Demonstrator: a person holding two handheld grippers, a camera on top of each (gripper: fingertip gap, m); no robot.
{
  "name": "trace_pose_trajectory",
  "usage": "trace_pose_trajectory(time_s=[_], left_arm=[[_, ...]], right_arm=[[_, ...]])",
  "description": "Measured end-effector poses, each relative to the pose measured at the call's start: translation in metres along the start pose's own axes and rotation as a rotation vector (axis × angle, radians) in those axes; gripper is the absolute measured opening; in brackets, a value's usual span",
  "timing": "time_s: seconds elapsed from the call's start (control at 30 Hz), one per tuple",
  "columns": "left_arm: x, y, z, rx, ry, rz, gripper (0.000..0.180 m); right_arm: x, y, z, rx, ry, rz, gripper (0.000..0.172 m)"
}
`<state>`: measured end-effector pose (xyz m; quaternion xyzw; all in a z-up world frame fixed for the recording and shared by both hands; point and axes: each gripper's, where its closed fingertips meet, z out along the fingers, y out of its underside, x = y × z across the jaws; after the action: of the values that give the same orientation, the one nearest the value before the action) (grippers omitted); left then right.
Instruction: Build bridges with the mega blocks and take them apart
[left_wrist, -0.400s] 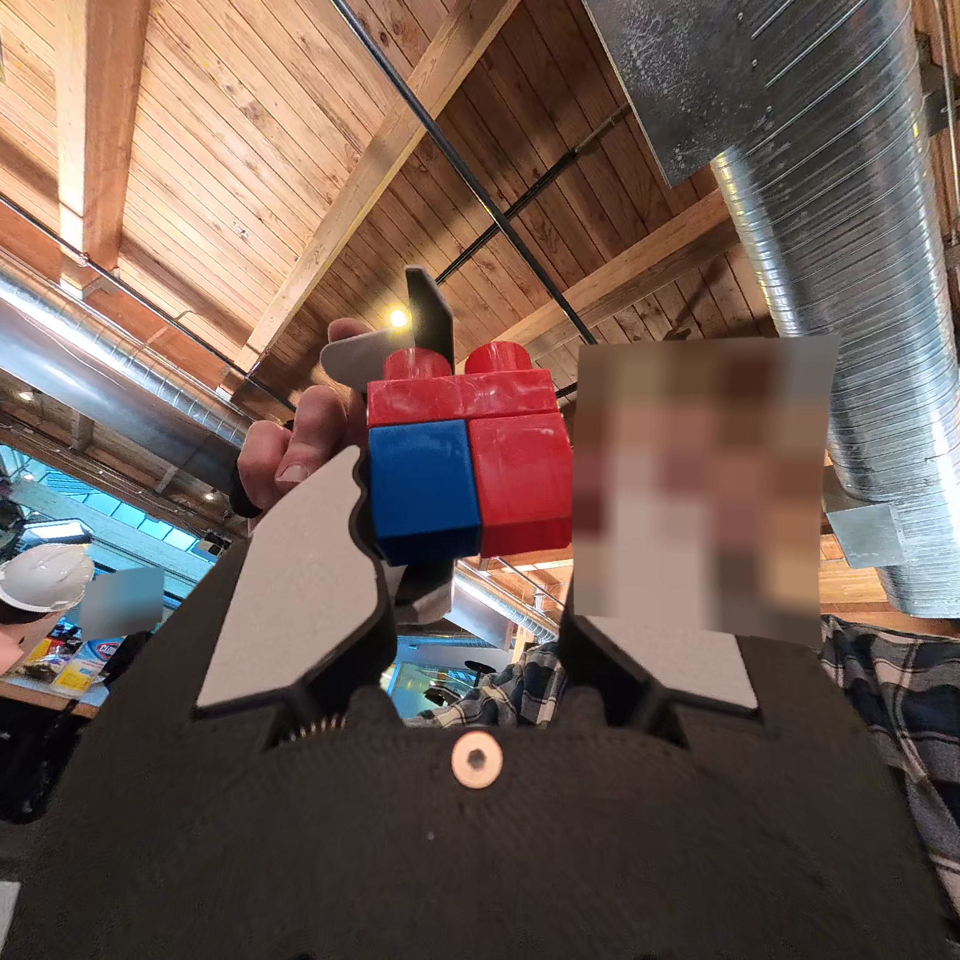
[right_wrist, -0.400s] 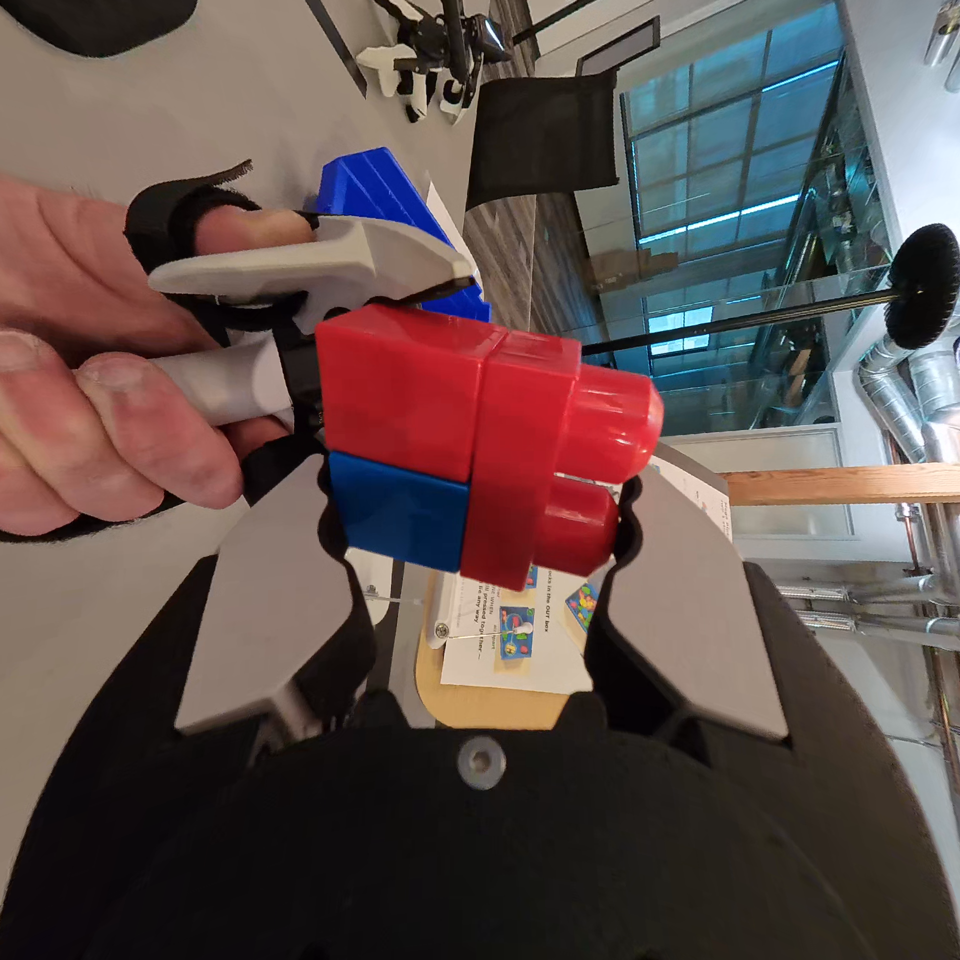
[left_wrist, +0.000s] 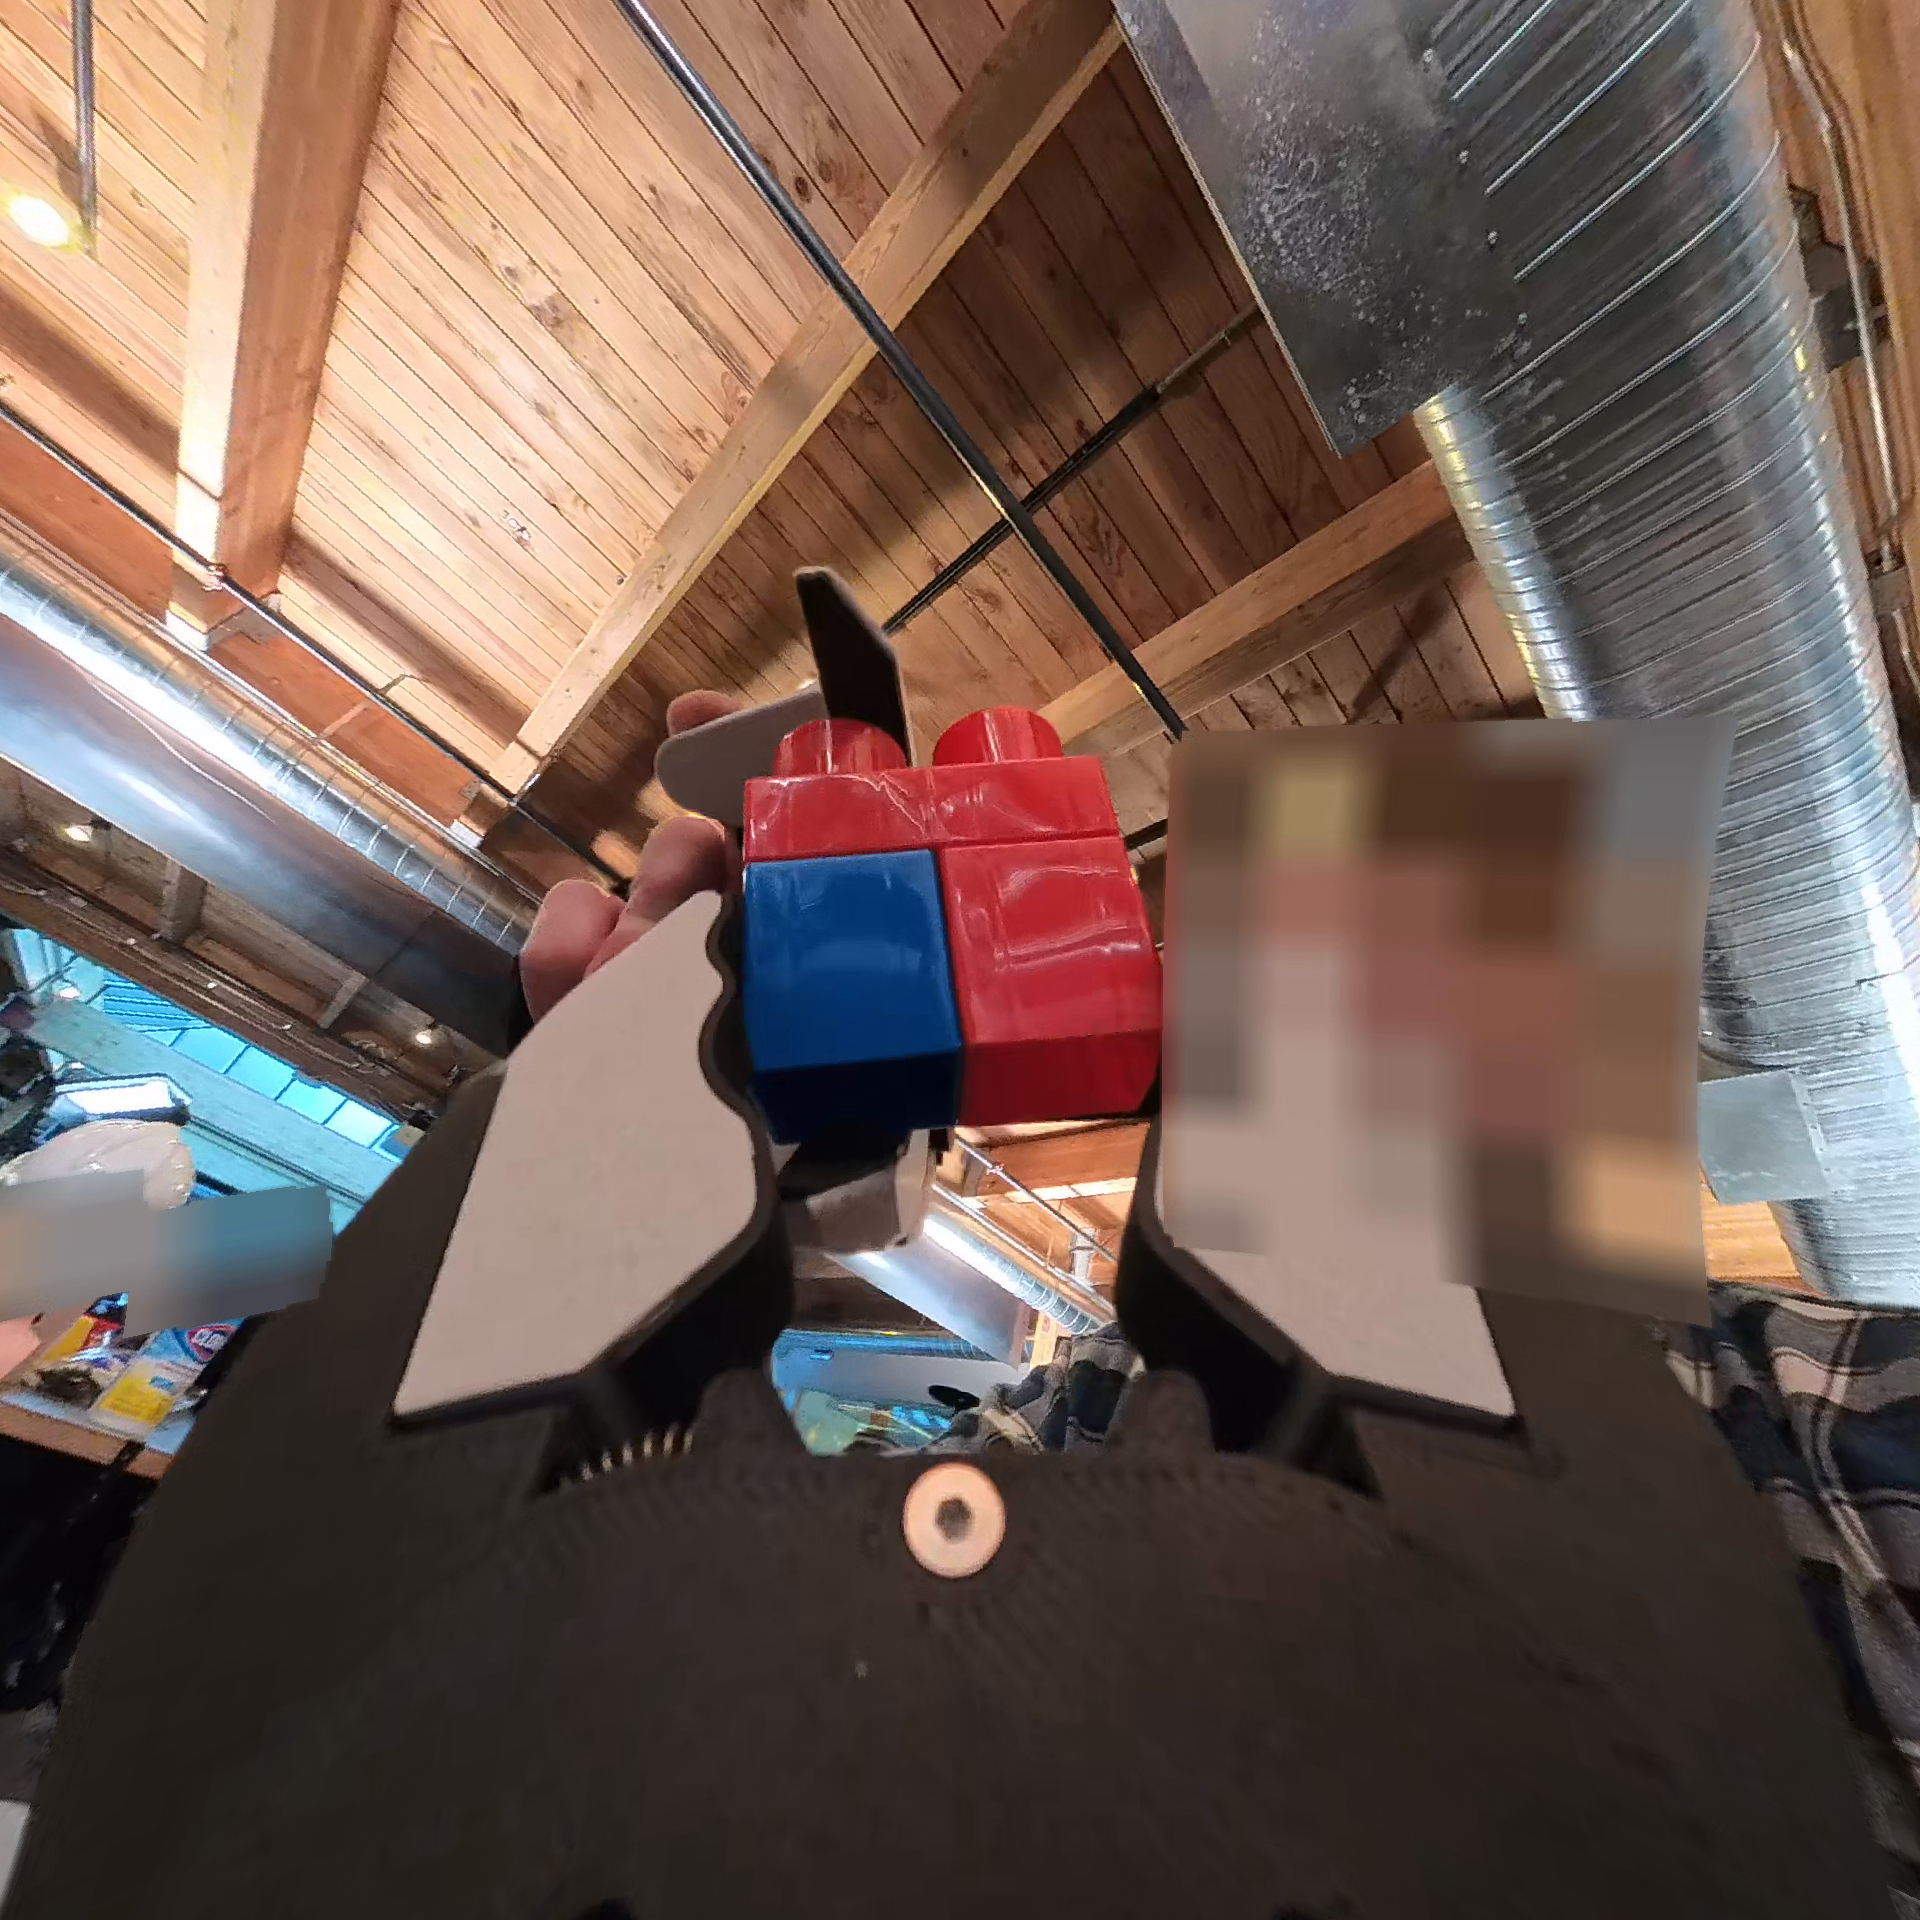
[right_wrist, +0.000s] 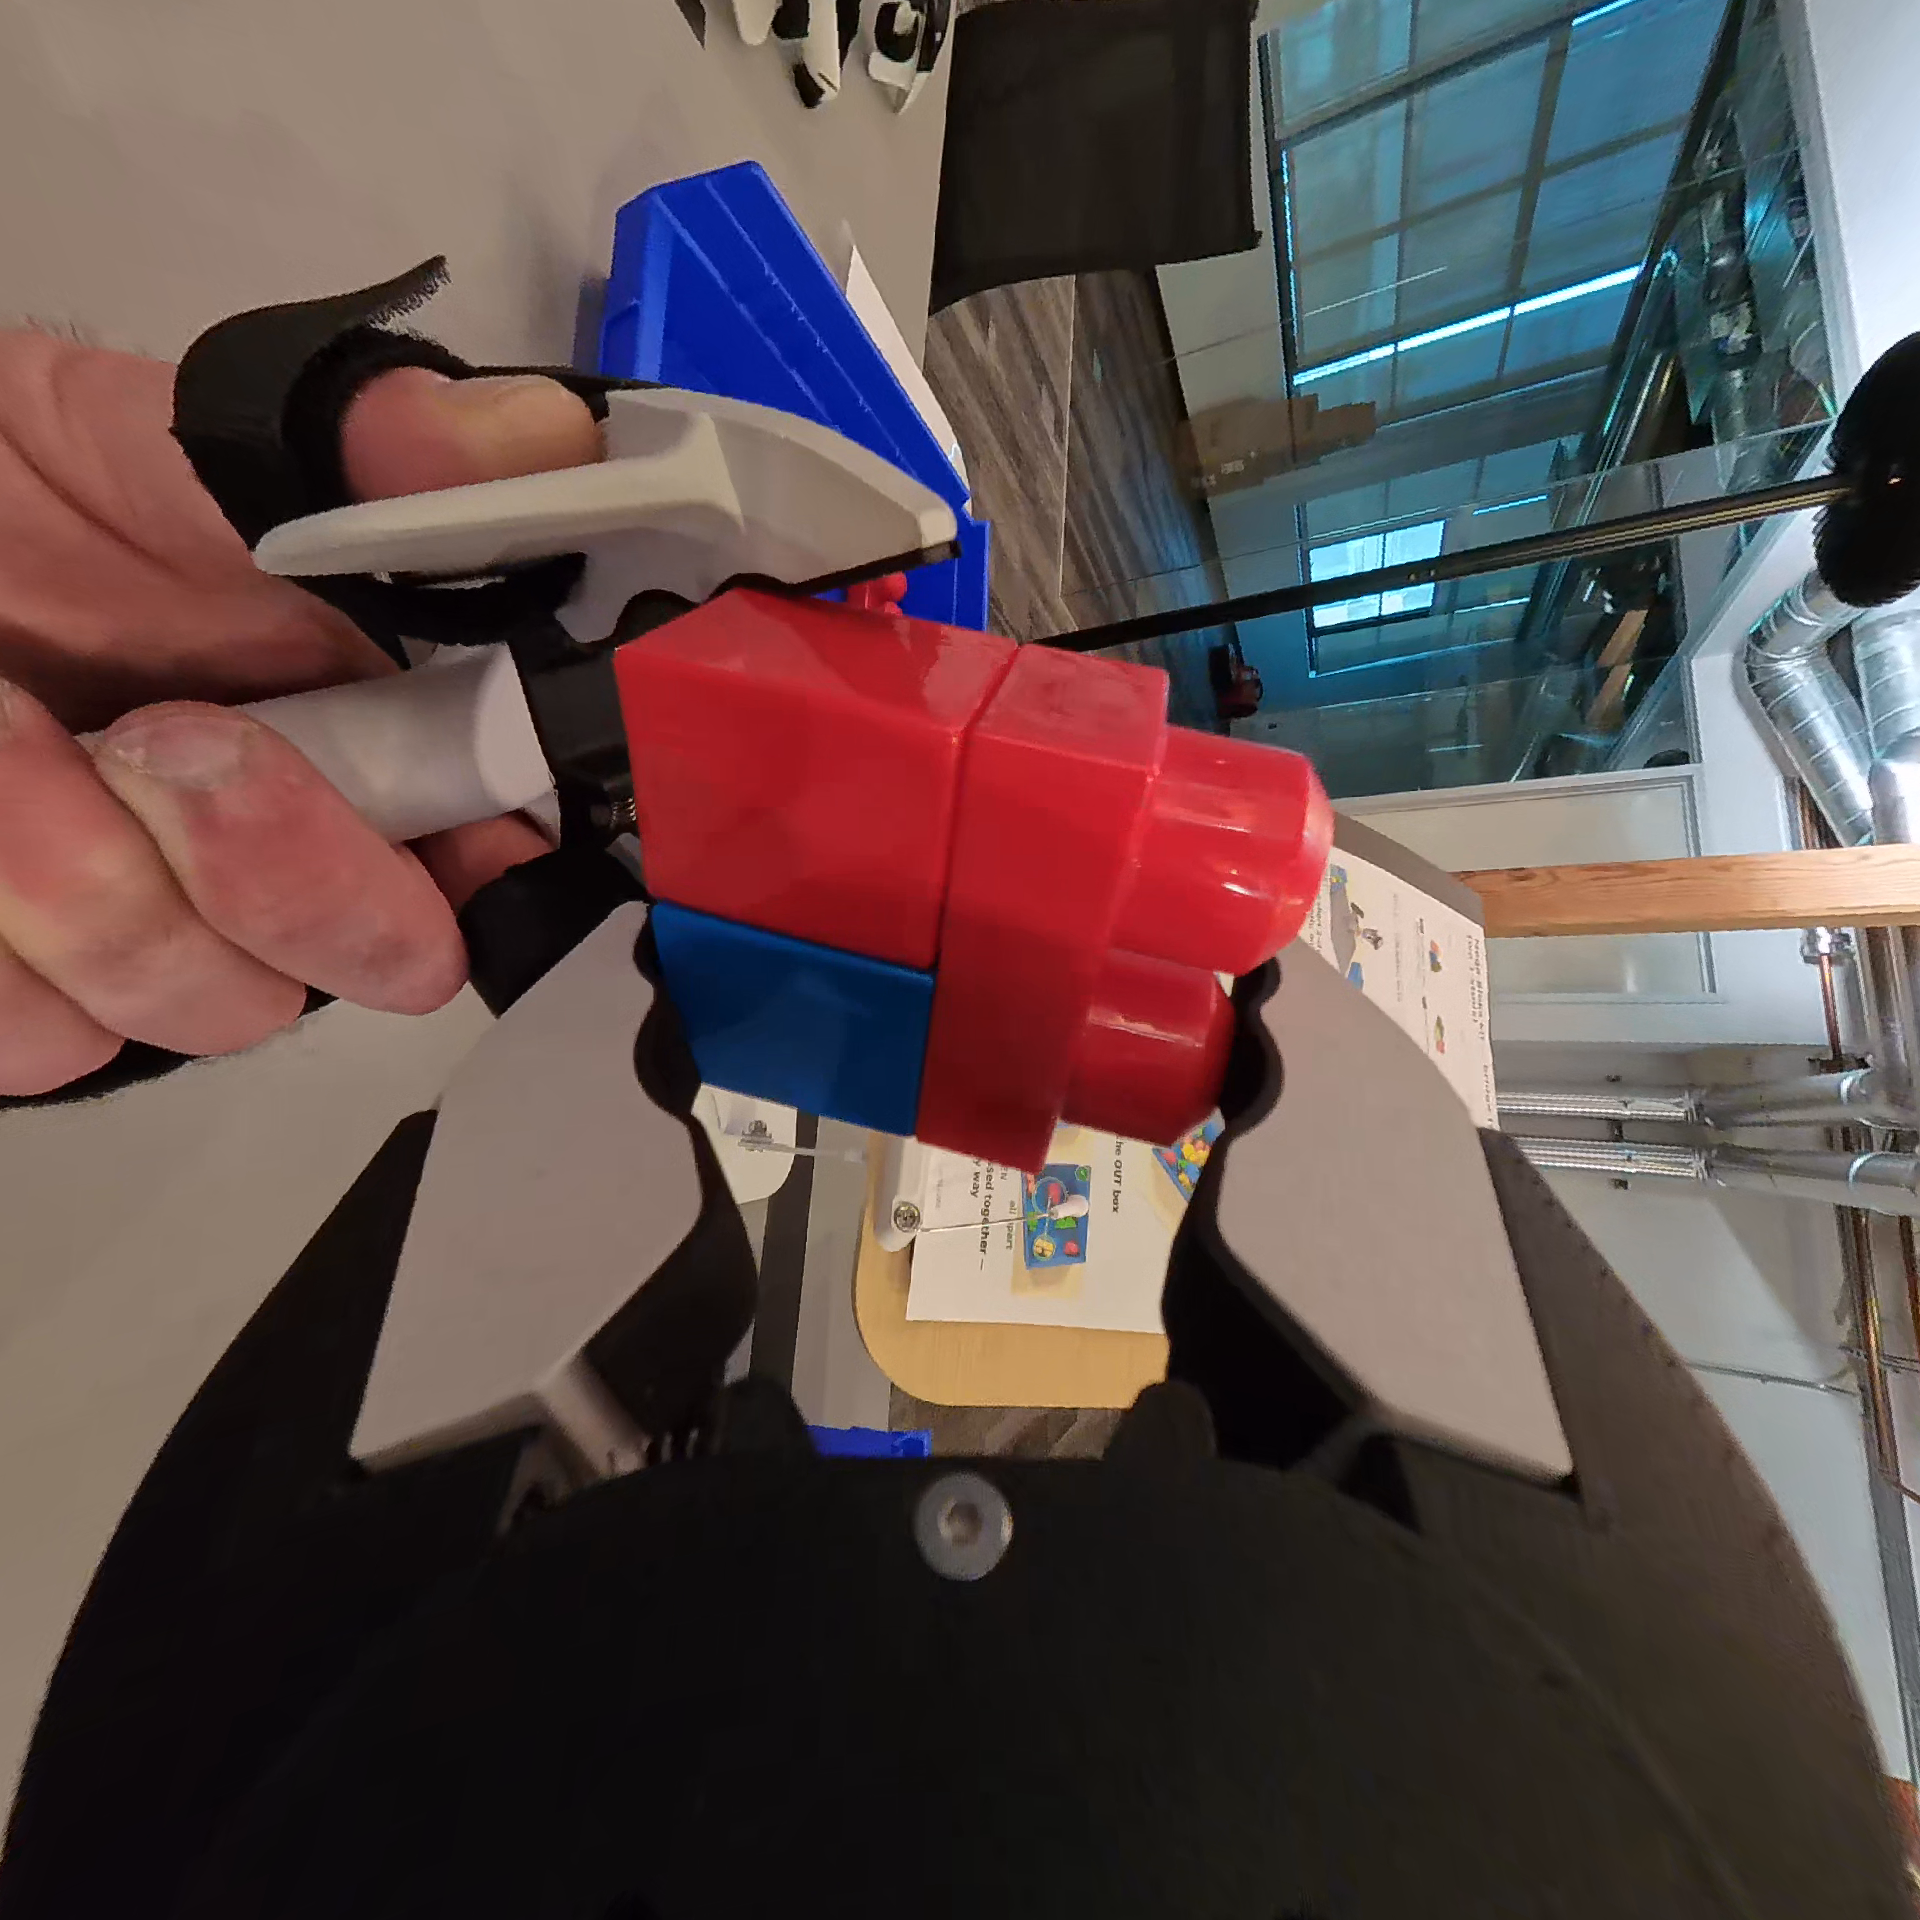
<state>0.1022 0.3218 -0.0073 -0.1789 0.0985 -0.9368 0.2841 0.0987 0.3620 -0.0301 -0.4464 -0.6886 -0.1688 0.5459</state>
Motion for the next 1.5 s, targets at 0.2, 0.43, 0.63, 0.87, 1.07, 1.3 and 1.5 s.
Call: trace_pose_trajectory(time_s=[0.2,0.43,0.63,0.87,1.07,1.3,1.5], left_arm=[[-0.004,0.005,0.004,-0.06,-0.061,0.066,0.076],[-0.02,0.005,-0.006,-0.266,-0.389,0.486,0.081],[-0.011,0.029,0.026,-0.595,-0.518,0.824,0.075],[-0.032,0.058,0.041,-0.715,-0.538,0.822,0.041],[-0.036,0.062,0.056,-0.601,-0.521,0.719,0.038],[-0.047,0.079,0.067,-0.624,-0.537,0.721,0.038],[-0.054,0.084,0.071,-0.608,-0.549,0.712,0.038]], right_arm=[[0.01,0.004,-0.01,-0.046,0.03,-0.002,0.102],[0.023,0.023,-0.039,-0.202,0.042,-0.042,0.102],[0.018,0.035,-0.055,-0.328,0.033,-0.114,0.102],[0.014,0.03,-0.074,-0.376,0.075,-0.186,0.102],[0.016,0.026,-0.089,-0.35,0.144,-0.203,0.106],[0.02,0.035,-0.1,-0.39,0.198,-0.179,0.103],[0.021,0.041,-0.108,-0.418,0.219,-0.183,0.099]])
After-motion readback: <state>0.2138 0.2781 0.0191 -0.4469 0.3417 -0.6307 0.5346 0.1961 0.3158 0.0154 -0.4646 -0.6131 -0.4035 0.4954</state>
